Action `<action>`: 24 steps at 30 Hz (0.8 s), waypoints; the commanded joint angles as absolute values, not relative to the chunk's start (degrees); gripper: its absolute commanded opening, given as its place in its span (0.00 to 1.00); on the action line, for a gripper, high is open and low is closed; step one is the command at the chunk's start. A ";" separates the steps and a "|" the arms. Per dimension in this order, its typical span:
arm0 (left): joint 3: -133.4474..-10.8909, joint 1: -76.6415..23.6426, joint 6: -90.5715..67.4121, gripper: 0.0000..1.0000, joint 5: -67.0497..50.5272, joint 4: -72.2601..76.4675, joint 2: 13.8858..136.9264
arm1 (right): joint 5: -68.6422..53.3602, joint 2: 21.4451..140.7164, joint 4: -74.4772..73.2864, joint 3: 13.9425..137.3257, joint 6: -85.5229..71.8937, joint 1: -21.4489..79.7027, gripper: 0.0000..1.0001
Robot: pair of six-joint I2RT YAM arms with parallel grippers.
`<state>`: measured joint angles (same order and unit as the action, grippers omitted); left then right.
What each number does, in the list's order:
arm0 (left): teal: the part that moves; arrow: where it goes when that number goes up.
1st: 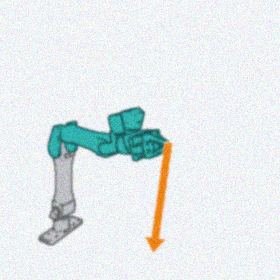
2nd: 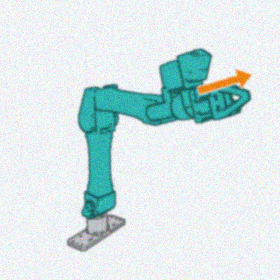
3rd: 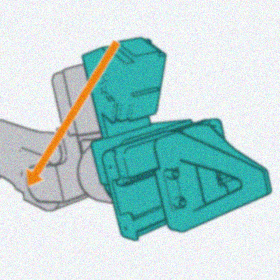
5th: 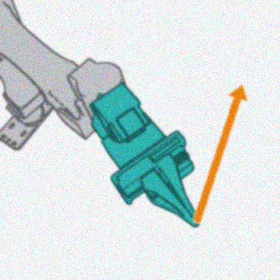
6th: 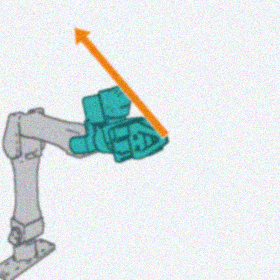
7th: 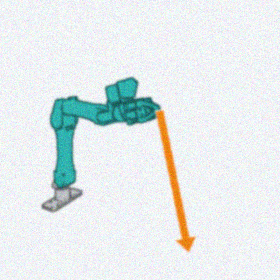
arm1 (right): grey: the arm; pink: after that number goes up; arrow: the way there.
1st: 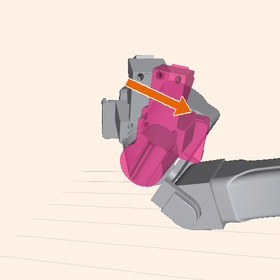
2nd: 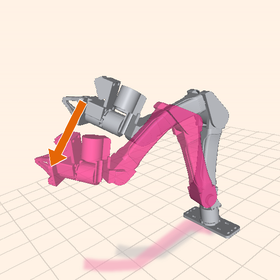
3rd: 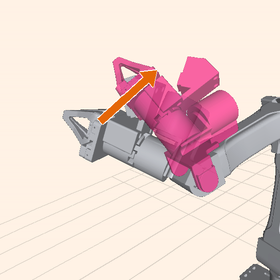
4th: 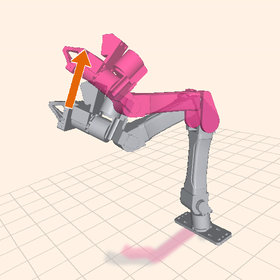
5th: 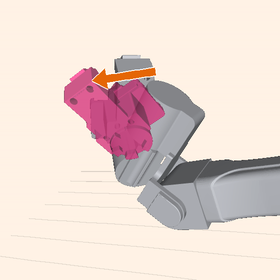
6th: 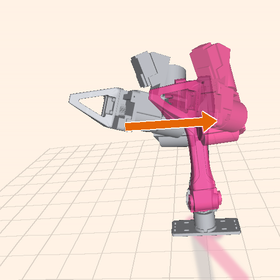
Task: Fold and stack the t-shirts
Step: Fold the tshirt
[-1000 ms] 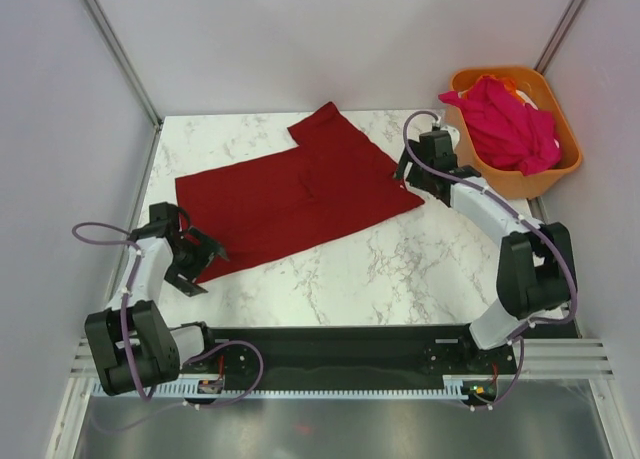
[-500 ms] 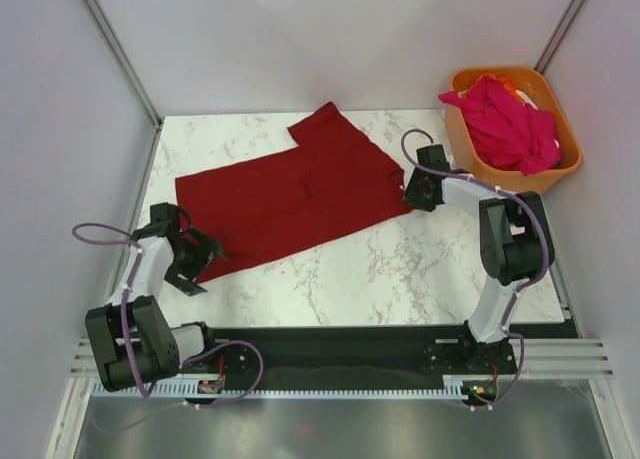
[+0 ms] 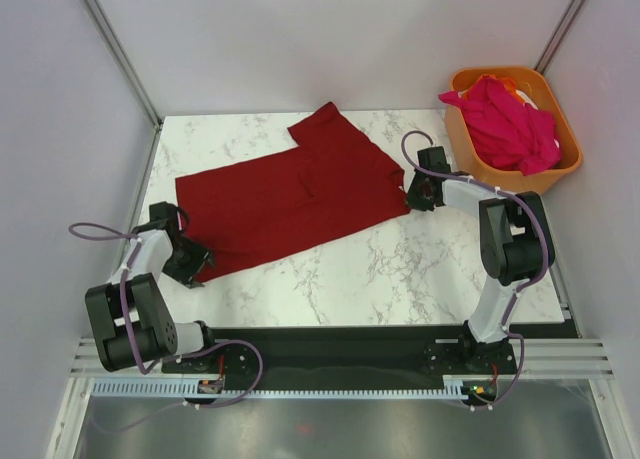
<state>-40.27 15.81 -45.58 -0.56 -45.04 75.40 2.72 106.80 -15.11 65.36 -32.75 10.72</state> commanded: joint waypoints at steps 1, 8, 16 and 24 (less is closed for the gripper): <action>-43.50 16.52 -47.02 0.59 5.09 -43.68 76.46 | 1.49 104.94 -14.94 64.60 -32.17 10.72 0.13; -44.65 16.61 -47.37 0.55 7.29 -43.16 81.65 | 0.97 104.77 -14.68 64.69 -32.25 10.64 0.11; -43.59 16.52 -47.20 0.02 6.07 -39.03 86.57 | 0.09 103.36 -14.68 64.07 -32.61 10.63 0.02; -43.68 16.52 -45.53 0.02 2.82 -39.02 82.90 | -1.32 97.31 -14.85 58.91 -35.06 10.63 0.00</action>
<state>-44.62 16.38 -45.74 3.84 -44.03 84.33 -0.56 102.69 -14.90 61.84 -33.28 10.70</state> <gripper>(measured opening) 0.036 0.174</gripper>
